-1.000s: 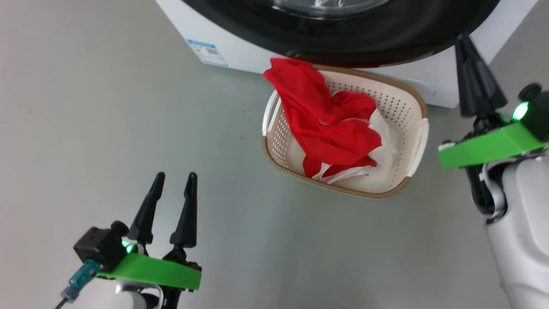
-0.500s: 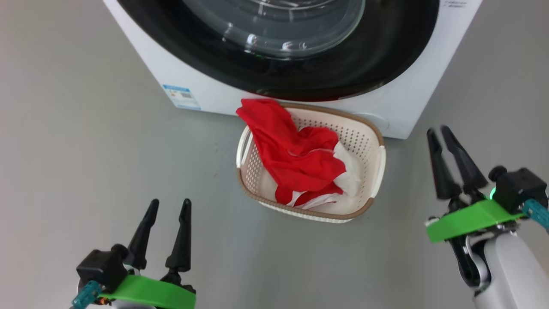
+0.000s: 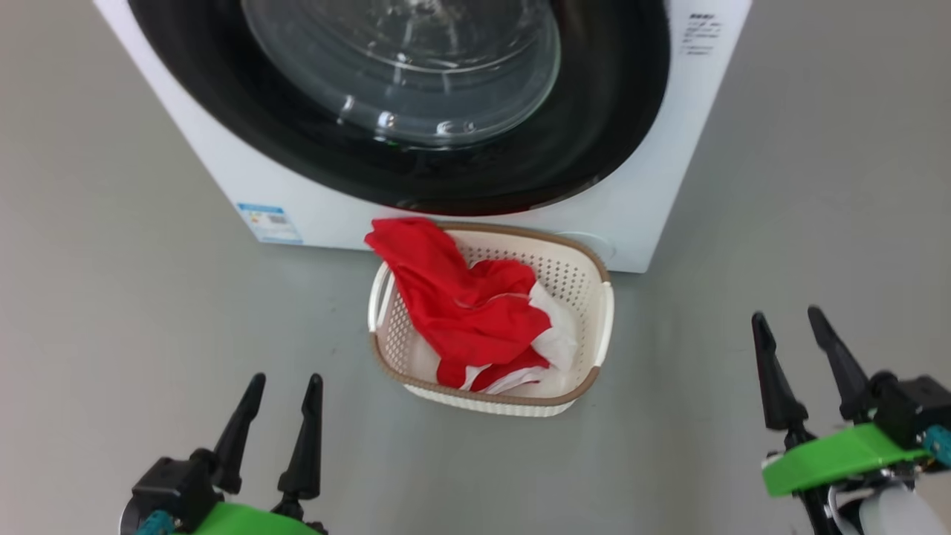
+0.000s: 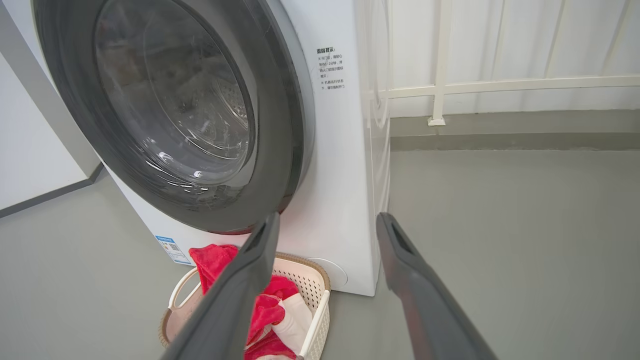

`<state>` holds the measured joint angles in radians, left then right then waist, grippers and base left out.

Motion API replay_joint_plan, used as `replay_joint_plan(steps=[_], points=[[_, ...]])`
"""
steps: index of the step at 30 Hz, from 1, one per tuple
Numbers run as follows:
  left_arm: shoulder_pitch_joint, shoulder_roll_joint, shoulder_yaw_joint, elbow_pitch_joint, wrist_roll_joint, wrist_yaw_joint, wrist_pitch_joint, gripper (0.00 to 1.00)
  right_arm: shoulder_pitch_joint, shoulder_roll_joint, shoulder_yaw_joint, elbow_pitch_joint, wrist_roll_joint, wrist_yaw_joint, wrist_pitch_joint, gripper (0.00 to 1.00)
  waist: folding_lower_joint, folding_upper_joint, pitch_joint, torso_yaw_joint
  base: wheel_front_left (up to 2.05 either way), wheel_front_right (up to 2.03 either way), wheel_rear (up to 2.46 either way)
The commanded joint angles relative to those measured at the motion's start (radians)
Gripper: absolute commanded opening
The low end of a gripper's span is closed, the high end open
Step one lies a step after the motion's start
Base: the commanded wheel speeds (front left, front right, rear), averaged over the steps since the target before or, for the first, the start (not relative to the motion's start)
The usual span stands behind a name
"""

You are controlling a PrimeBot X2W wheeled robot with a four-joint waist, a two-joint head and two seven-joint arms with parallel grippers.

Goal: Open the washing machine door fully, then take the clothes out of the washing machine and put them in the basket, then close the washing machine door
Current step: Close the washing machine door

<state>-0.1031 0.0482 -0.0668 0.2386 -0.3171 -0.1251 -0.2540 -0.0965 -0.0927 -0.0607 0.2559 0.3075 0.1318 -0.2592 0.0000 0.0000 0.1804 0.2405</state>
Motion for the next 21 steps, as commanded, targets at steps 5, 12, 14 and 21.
replay_joint_plan(steps=[5,12,14,21], points=[[0.019,0.029,0.050,-0.034,0.022,-0.006,-0.008,1.00,0.047,-0.006,-0.004,-0.035,-0.007,-0.001,-0.003,1.00,0.0000,0.0000,-0.041,-0.057,0.00,0.00,0.00],[0.047,0.045,0.054,-0.048,0.046,-0.006,-0.008,1.00,0.109,-0.003,-0.036,-0.038,-0.007,-0.001,-0.003,1.00,0.0000,0.0000,-0.076,-0.090,0.00,0.00,0.00],[0.059,0.048,0.058,-0.050,0.053,-0.006,-0.008,1.00,0.134,0.000,-0.047,-0.040,-0.007,-0.001,-0.003,1.00,0.0000,0.0000,-0.089,-0.098,0.00,0.00,0.00],[0.108,0.050,0.078,-0.059,0.055,-0.006,-0.008,1.00,0.206,0.009,-0.076,-0.043,-0.004,-0.001,-0.003,1.00,0.0000,0.0000,-0.137,-0.125,0.00,0.00,0.00]])
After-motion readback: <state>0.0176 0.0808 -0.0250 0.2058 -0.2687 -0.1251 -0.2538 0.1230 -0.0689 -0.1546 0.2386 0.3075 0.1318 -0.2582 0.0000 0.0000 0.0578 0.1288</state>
